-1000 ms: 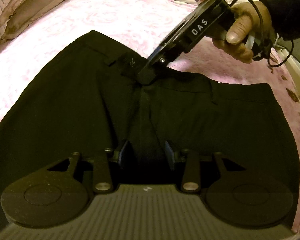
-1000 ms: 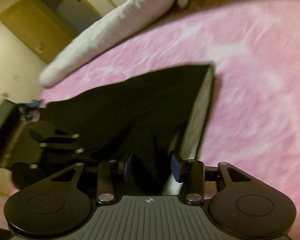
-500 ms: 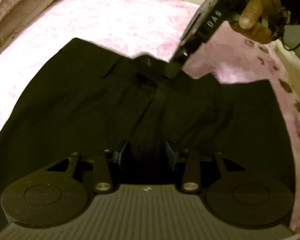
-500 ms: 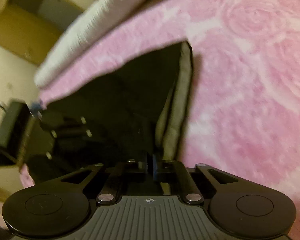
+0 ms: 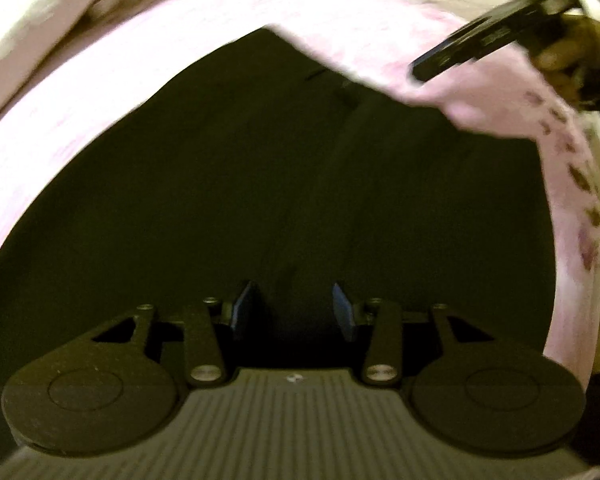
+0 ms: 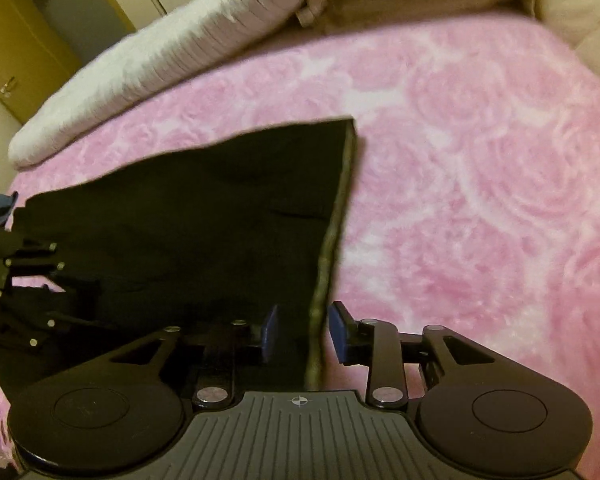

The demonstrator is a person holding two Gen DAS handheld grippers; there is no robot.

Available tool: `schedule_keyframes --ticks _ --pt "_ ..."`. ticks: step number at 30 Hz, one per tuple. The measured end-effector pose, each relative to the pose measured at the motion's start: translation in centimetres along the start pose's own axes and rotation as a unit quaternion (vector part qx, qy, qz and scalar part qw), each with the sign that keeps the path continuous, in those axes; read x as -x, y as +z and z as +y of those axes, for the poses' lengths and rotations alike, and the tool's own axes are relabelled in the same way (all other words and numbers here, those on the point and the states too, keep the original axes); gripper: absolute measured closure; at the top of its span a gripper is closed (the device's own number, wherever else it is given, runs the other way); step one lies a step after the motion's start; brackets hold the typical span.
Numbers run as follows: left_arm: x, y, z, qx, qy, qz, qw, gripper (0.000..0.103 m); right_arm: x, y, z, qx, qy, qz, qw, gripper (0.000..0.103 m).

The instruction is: Fold clothes

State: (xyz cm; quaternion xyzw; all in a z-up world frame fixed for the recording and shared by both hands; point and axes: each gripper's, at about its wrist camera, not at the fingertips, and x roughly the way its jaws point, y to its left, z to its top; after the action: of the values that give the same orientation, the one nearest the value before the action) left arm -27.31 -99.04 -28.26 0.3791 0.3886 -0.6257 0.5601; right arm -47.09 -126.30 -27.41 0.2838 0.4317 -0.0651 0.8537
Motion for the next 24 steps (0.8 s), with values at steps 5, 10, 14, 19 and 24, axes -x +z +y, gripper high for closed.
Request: schedule_keyframes --ticks 5,10,14,19,24 --pt "1.6 -6.2 2.0 0.073 0.039 0.044 0.9956 0.063 -2.4 -1.4 3.3 0.024 0.005 0.025 0.999 0.07" --pt "4.1 -11.7 3.3 0.113 0.077 0.065 0.9885 0.063 -6.9 -2.8 6.5 0.058 -0.045 0.089 0.993 0.068" --pt "8.3 -17.2 3.9 0.127 0.119 0.056 0.9832 0.06 -5.8 -2.7 10.5 0.082 -0.096 0.082 0.989 0.064" --pt "13.7 -25.1 6.2 0.146 0.168 0.058 0.9733 0.055 -4.6 -4.0 17.5 0.098 -0.095 0.066 0.988 0.057" --pt "19.2 -33.9 9.6 0.158 0.224 0.068 0.9593 0.054 -6.1 -6.9 26.0 0.089 -0.075 0.077 0.99 0.054"
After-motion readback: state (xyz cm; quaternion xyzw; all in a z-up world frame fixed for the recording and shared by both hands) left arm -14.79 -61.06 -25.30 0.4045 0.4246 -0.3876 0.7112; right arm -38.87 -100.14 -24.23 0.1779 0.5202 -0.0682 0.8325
